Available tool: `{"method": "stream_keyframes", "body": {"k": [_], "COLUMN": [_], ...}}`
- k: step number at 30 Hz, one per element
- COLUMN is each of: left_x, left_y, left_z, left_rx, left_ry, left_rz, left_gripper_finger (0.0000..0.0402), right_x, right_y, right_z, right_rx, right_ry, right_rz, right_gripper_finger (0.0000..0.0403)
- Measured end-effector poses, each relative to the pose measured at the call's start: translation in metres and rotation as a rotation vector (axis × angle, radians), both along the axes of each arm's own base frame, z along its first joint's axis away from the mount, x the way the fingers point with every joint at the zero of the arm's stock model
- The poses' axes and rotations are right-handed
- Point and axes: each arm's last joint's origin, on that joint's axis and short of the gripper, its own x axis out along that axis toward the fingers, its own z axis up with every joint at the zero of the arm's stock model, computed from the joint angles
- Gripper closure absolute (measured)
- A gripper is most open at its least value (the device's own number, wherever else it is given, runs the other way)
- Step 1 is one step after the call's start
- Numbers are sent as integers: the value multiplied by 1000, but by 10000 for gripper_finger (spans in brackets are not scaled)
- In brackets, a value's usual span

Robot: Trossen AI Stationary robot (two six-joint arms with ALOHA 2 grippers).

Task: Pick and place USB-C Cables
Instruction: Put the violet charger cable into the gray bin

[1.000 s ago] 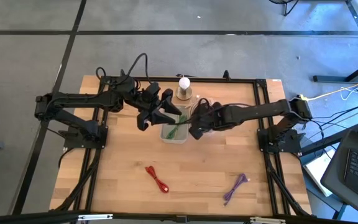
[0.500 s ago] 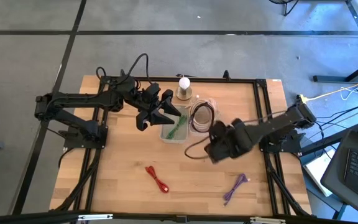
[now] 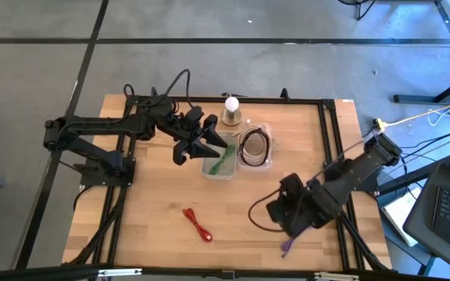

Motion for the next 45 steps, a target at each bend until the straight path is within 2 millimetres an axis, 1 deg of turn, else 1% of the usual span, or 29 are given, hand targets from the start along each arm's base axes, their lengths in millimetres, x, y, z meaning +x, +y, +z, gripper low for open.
{"method": "stream_keyframes", "body": {"k": [4,9,16,19,21,24,28,34,39,45], "left_x": [0,0,0,0,0,0,0,-1,-2,-2], "left_y": [0,0,0,0,0,0,2,9,14,17], "left_z": [-1,-1,-1,-1,-1,-1,-1,-1,-1,-1], "left_rx": [1,40,46,76,96,121,142,142,140,141], "left_ry": [9,-11,-15,-30,-40,-53,-62,-60,-58,-58], "left_rz": [0,5,5,9,12,16,26,48,66,76], "left_gripper_finger": [194,194,194,194,194,194,194,194,194,194], "right_x": [-2,-6,-25,-32,-34,-30,-20,-6,3,9], "right_y": [15,30,51,62,69,82,96,111,115,111], "right_z": [-1,-2,-3,-8,-13,-24,-39,-62,-74,-75], "right_rx": [95,207,307,333,355,413,465,564,601,590], "right_ry": [-42,-37,-28,-24,-8,41,56,159,195,181], "right_rz": [22,54,-59,-141,-183,-179,-174,-201,-213,-231], "right_gripper_finger": [293,296,296,296,296,296,296,296,296,297]}}
